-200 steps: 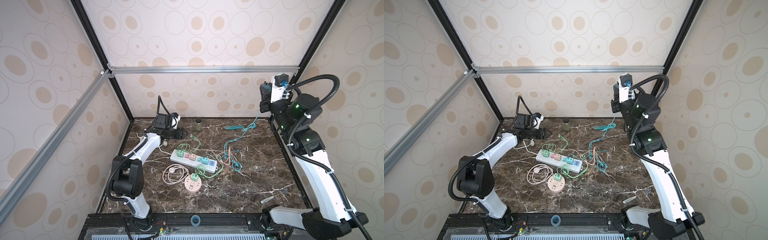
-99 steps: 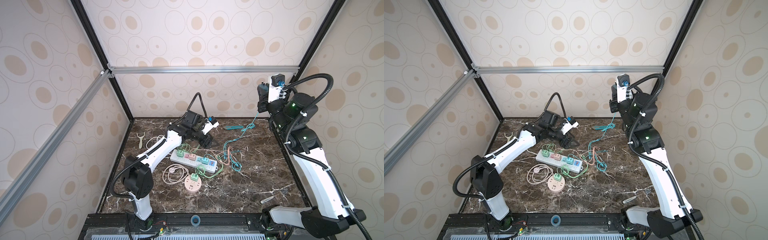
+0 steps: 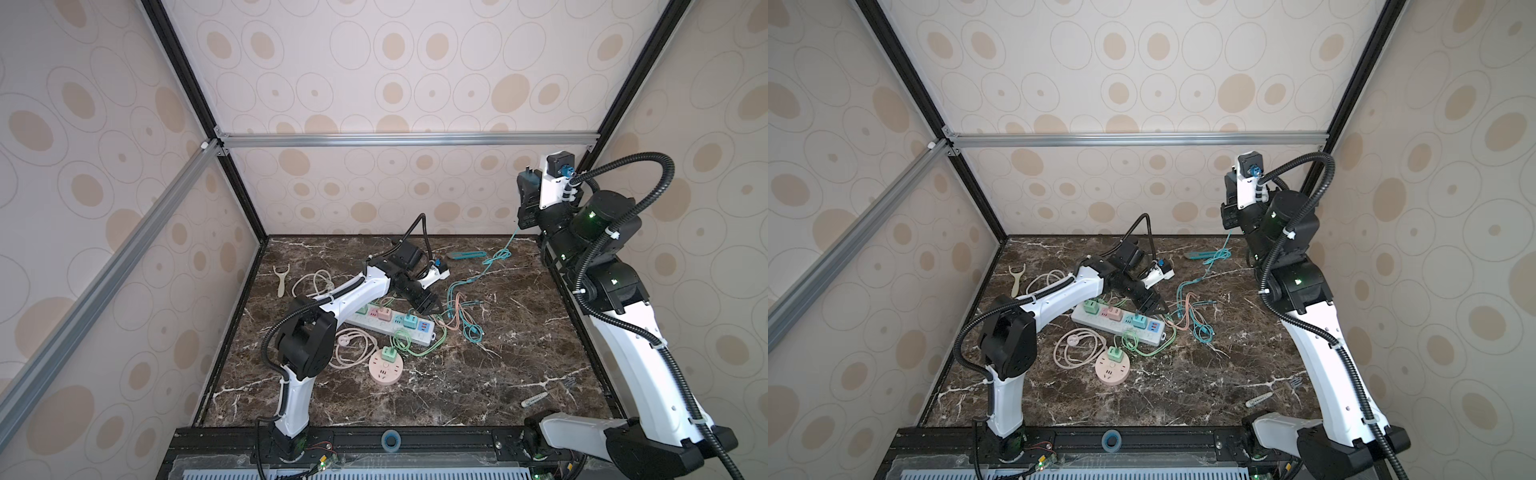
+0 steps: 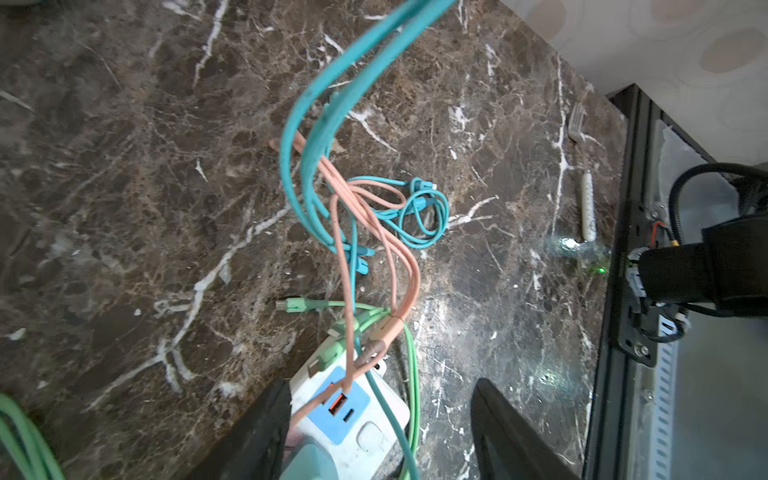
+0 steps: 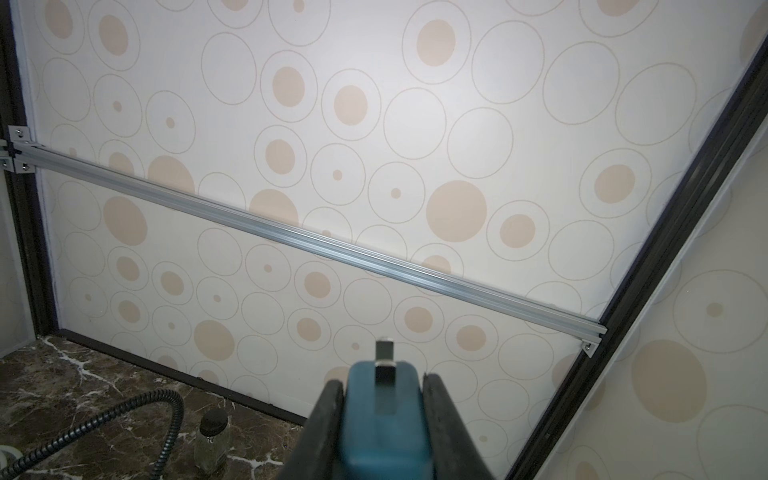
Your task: Insert the plug
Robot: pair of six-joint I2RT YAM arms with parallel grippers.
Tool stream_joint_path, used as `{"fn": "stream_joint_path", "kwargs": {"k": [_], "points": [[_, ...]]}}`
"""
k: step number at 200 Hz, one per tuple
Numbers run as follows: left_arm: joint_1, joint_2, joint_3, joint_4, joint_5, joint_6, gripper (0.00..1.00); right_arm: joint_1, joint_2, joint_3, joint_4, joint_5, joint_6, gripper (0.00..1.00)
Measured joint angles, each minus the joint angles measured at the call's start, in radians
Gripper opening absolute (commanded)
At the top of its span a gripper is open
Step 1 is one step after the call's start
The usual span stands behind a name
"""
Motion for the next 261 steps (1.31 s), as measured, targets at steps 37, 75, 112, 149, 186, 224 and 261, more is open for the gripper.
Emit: {"fn": "stream_joint_path", "kwargs": {"k": [37, 75, 112, 149, 186, 224, 261], "points": [[-0.019, 0.075, 0.075, 0.005, -0.031, 0.0, 0.67, 0.0, -0.021, -0.003, 0.0, -0.003, 0.003, 0.14], [-0.044, 0.147, 0.115, -0.02, -0.029, 0.028, 0.48, 0.0, -0.034, -0.003, 0.001, -0.004, 0.006, 0.14], [-0.048, 0.16, 0.117, -0.045, -0.021, 0.042, 0.16, 0.0, -0.034, -0.003, 0.001, -0.004, 0.006, 0.14], [-0.047, 0.16, 0.122, -0.045, -0.046, 0.029, 0.03, 0.0, -0.034, -0.002, 0.005, 0.006, -0.018, 0.14], [-0.044, 0.16, 0.122, -0.031, -0.07, 0.009, 0.0, 0.0, -0.032, 0.03, 0.016, 0.029, -0.067, 0.13], [-0.034, 0.16, 0.117, 0.0, -0.082, -0.016, 0.0, 0.0, -0.037, 0.093, 0.067, 0.055, -0.124, 0.13], [-0.016, 0.16, 0.11, 0.036, -0.098, -0.061, 0.0, 0.0, -0.072, 0.114, 0.072, 0.061, -0.145, 0.13]]}}
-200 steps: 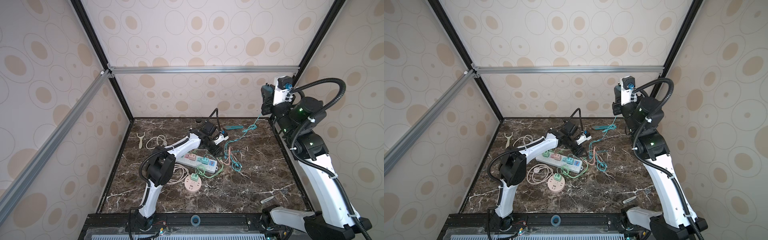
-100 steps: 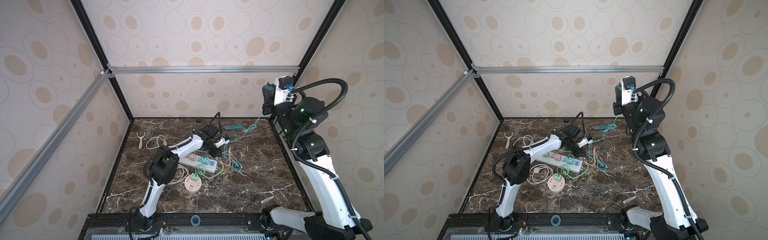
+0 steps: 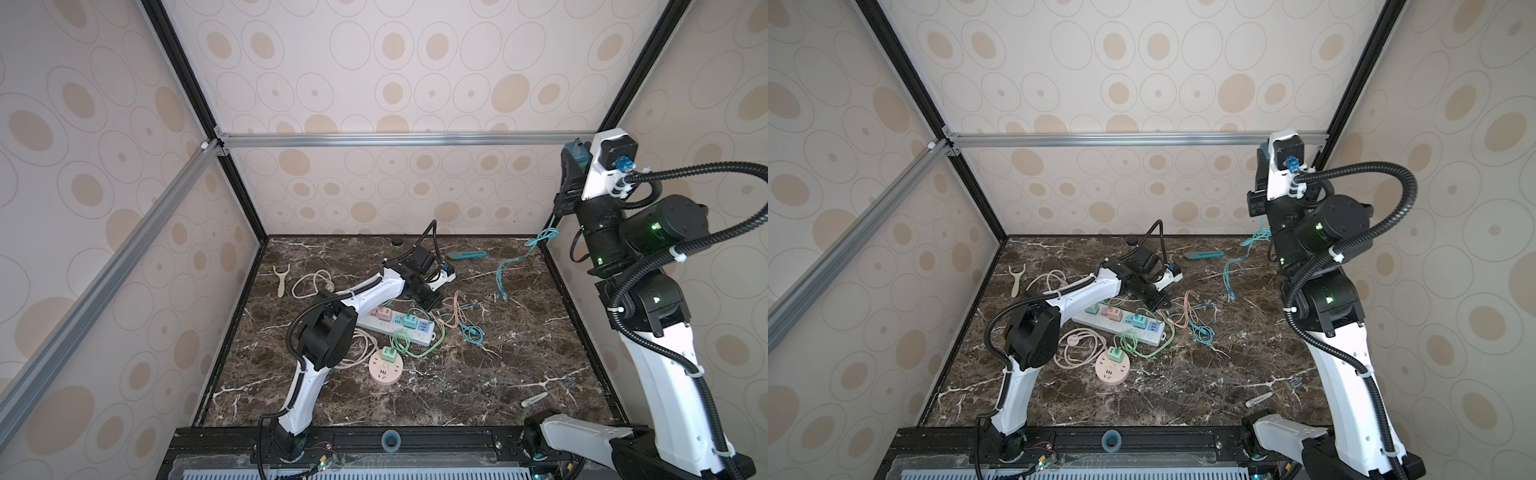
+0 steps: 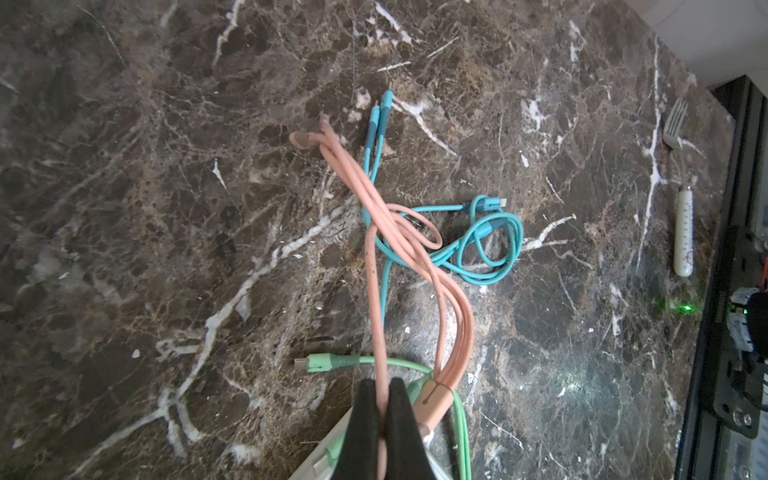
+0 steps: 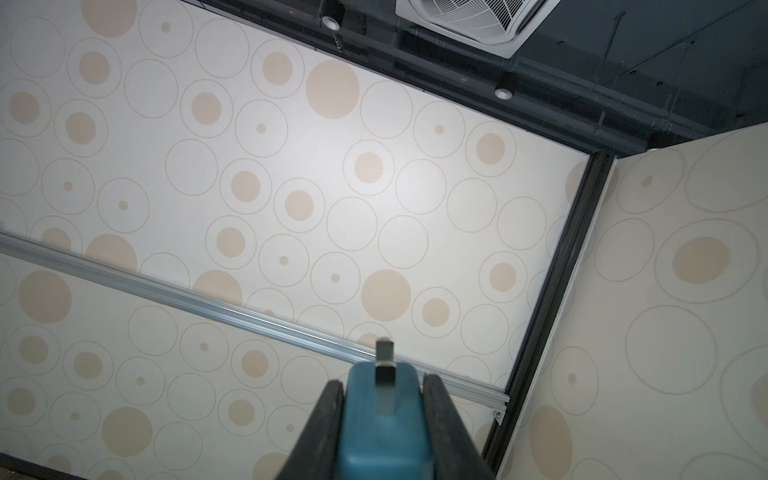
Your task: Insert the plug
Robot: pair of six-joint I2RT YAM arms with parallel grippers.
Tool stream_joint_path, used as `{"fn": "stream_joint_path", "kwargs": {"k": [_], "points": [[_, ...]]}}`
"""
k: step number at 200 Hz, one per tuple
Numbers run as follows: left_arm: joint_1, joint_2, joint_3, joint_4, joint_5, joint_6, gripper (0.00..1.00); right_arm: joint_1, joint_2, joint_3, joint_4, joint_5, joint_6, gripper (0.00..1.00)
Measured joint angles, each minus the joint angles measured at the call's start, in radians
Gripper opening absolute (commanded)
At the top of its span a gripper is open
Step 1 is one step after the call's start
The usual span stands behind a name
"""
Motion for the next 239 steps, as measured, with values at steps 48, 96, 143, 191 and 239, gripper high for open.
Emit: {"fn": "stream_joint_path", "kwargs": {"k": [48, 96, 143, 191, 239], "points": [[0.042, 0.011, 0.053, 0.039, -0.065, -0.104, 0.0, 0.0, -0.096, -0.042, -0.048, -0.001, 0.019, 0.13], [0.076, 0.019, 0.082, 0.091, -0.132, -0.202, 0.26, 0.0, -0.256, -0.231, -0.128, -0.002, 0.128, 0.13], [0.086, 0.021, 0.059, 0.115, -0.164, -0.231, 0.63, 0.0, -0.323, -0.391, -0.232, 0.007, 0.214, 0.13], [0.095, -0.072, 0.0, 0.119, -0.182, -0.235, 0.69, 0.0, -0.339, -0.488, -0.33, 0.011, 0.266, 0.13], [0.115, -0.375, -0.105, 0.177, -0.16, -0.246, 0.78, 0.0, -0.314, -0.484, -0.481, -0.041, 0.273, 0.13]]}}
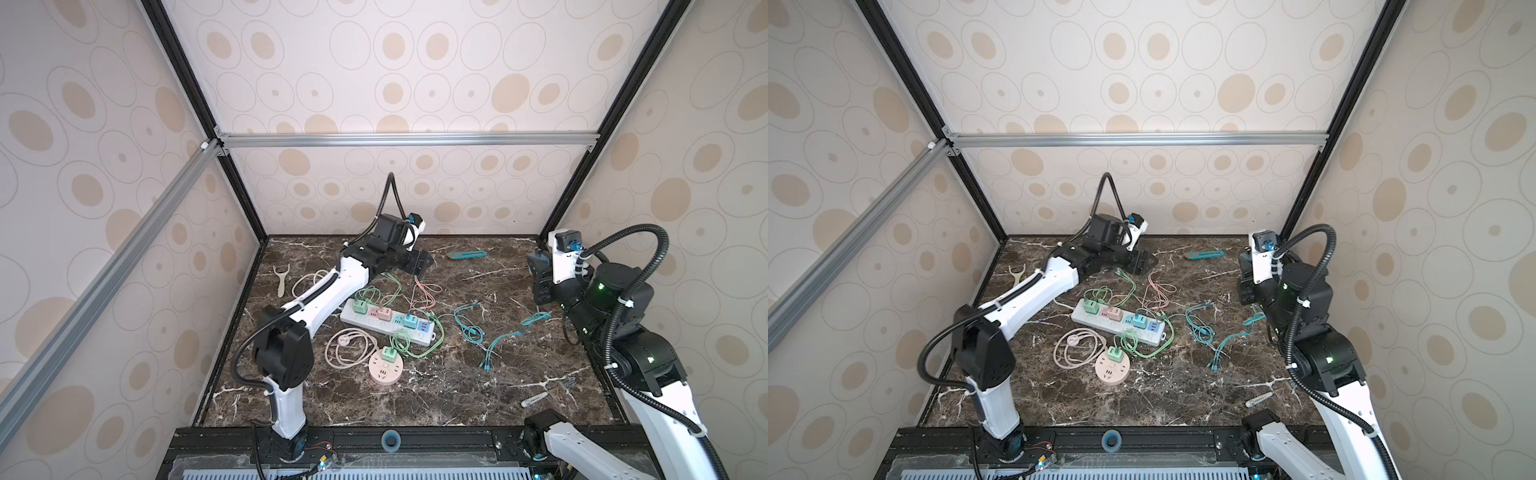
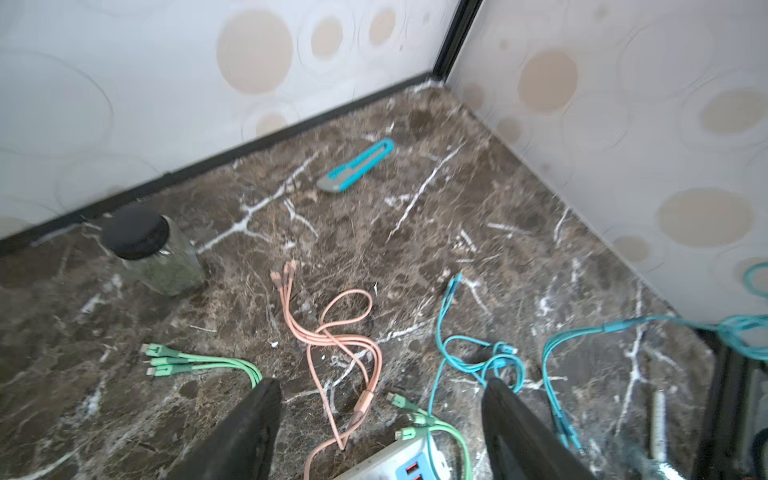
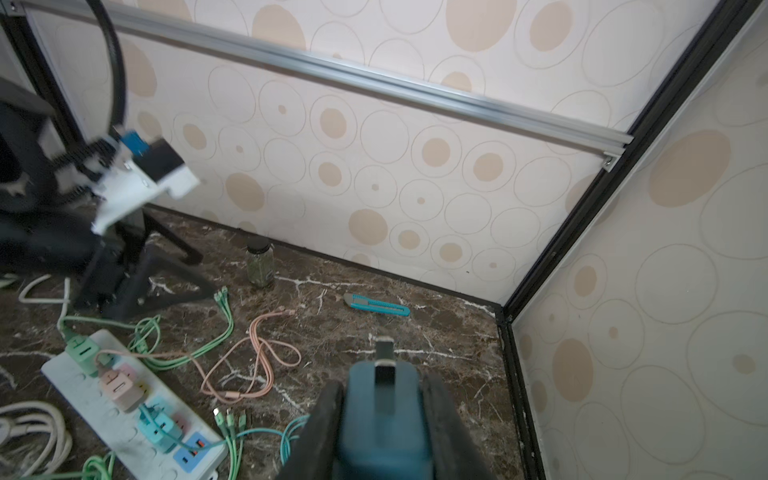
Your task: Insert the plug
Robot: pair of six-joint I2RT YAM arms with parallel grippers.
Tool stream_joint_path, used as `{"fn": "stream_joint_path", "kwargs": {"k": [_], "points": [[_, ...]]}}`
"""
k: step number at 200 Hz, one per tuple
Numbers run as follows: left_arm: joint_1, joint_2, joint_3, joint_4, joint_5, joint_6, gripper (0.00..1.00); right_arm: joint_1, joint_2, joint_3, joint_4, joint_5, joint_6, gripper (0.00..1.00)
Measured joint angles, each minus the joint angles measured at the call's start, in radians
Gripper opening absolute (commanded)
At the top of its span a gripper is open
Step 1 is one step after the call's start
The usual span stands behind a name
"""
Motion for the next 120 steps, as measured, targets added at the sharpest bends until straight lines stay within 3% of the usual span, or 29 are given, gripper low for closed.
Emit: {"fn": "stream_joint_path", "kwargs": {"k": [51, 92, 120], "points": [[0.011, -0.227, -0.231, 0.077, 0.107, -0.005, 0.77, 0.0, 0.106, -0.004, -0.173, -0.201, 0.044, 0.13], [0.012, -0.352, -0.402, 0.061, 0.073, -0.016, 0.78, 0.0, 0.162, -0.123, -0.224, -0.227, 0.106, 0.13], [0.018, -0.482, -0.465, 0.06, 0.03, -0.023, 0.82, 0.0, 0.211, -0.211, -0.221, -0.309, 0.162, 0.14]]}}
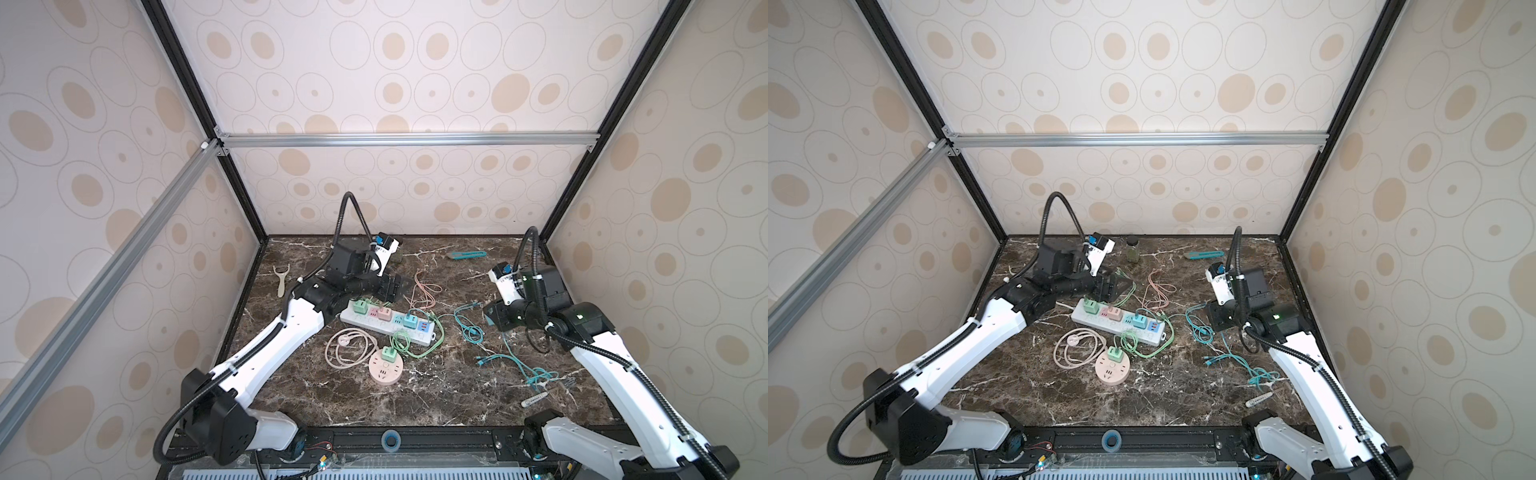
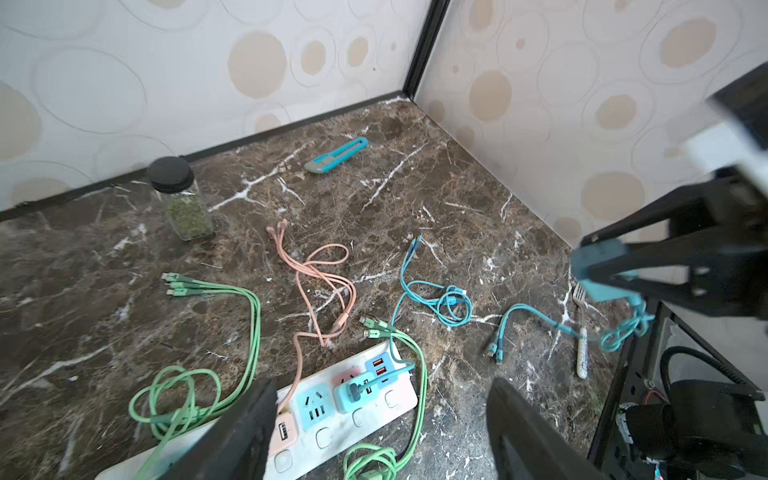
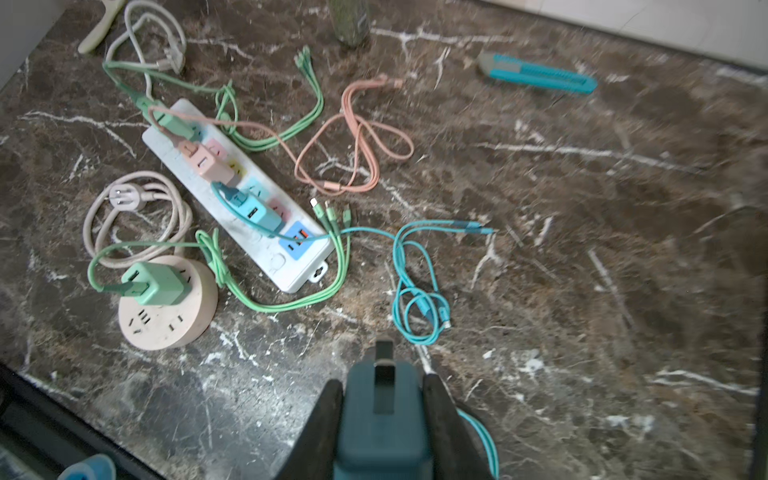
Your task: Insert the plug
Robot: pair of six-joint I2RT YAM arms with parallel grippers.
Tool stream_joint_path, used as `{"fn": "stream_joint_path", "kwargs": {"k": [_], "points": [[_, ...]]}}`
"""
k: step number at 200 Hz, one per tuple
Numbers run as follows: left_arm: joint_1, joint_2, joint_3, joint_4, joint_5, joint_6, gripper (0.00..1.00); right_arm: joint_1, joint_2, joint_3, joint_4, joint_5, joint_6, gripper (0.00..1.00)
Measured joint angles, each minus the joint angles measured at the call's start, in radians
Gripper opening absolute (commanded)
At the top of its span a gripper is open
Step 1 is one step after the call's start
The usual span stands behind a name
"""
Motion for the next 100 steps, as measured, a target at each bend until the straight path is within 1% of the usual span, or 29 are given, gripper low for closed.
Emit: {"fn": "stream_joint_path", "kwargs": {"k": [23, 42, 72, 100], "points": [[0.002, -0.104, -0.05, 0.004, -0.035, -0.003, 0.83, 0.0, 0.068, -0.095, 0.048, -0.115, 0.053, 0.14], [0.007, -0.159, -0.092, 0.003, -0.059, -0.008, 0.83, 0.001, 0.132, -0.17, 0.093, -0.199, 0.095, 0.14], [0.016, -0.201, -0.172, 0.013, -0.081, -0.021, 0.83, 0.007, 0.202, -0.264, 0.195, -0.326, 0.156, 0.16], [0.02, -0.217, -0.245, 0.027, -0.087, -0.039, 0.83, 0.041, 0.298, -0.292, 0.299, -0.433, 0.198, 0.18]]}}
